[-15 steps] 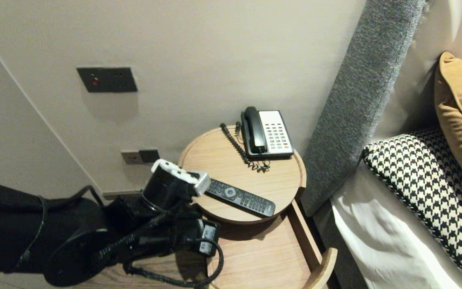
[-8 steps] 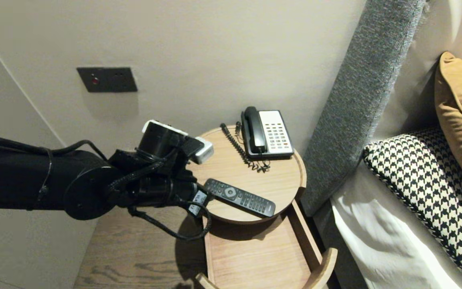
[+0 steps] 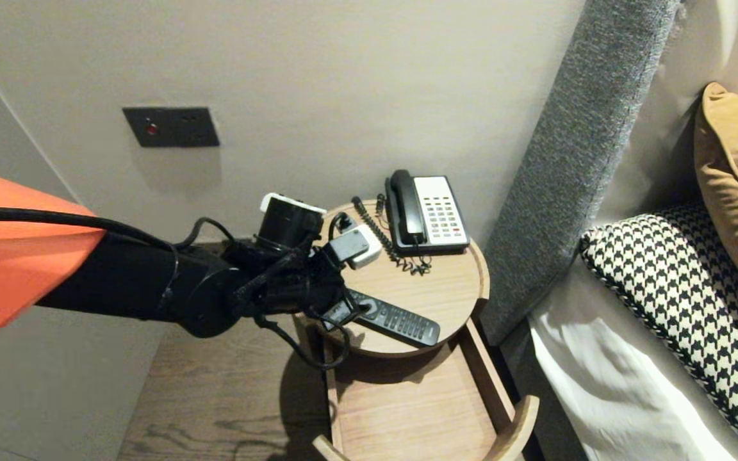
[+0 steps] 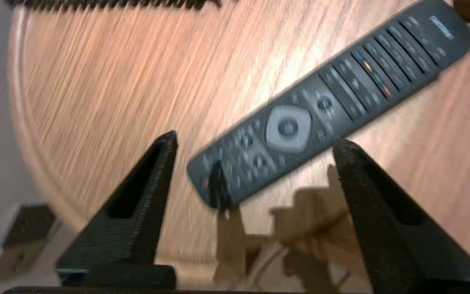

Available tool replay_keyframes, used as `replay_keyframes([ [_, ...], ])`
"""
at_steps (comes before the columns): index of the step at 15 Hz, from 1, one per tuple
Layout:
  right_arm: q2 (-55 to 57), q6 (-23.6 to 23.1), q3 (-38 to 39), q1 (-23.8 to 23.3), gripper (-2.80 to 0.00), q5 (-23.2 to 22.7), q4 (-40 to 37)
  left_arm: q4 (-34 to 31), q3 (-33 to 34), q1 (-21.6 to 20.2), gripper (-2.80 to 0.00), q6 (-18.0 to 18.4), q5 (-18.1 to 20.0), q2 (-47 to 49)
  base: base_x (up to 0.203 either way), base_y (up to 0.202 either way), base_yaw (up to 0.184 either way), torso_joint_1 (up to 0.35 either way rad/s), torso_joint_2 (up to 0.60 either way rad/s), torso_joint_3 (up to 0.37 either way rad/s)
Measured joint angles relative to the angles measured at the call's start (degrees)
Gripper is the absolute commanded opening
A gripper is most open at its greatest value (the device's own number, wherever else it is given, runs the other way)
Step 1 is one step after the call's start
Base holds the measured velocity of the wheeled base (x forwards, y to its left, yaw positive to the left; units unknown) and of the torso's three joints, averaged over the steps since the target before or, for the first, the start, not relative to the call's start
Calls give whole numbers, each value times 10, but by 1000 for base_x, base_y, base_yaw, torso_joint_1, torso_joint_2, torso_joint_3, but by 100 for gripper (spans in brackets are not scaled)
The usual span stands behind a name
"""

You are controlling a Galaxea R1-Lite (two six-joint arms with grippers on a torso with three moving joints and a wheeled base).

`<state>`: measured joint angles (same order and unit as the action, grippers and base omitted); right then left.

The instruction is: Put the remote controls on the table in the drawer one by one

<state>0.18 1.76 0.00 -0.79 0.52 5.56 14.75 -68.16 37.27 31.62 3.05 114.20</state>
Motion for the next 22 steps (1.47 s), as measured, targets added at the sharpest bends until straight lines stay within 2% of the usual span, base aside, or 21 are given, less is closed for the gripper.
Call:
replay_keyframes([
  [2,0,0,0,0,-280,0,0,6,-26,0,0,4,2,30,0,0,0,0,0,0],
  [4,0,0,0,0,-280,0,0,-26,-62,-5,0,6,15,52,0,0,0,0,0,0],
  [7,0,0,0,0,-280,0,0,-69,-98,-9,0,2,62,77,0,0,0,0,0,0],
  [12,0,0,0,0,-280,0,0,-73,-158,-11,0,4,73,112,0,0,0,0,0,0],
  [16,0,0,0,0,-280,0,0,-103,-173,-15,0,2,100,113,0,0,0,0,0,0],
  [19,0,0,0,0,-280,0,0,-120,-152,-27,0,0,124,87,0,0,0,0,0,0],
  [22,0,0,0,0,-280,0,0,-116,-138,-32,0,0,121,75,0,0,0,0,0,0],
])
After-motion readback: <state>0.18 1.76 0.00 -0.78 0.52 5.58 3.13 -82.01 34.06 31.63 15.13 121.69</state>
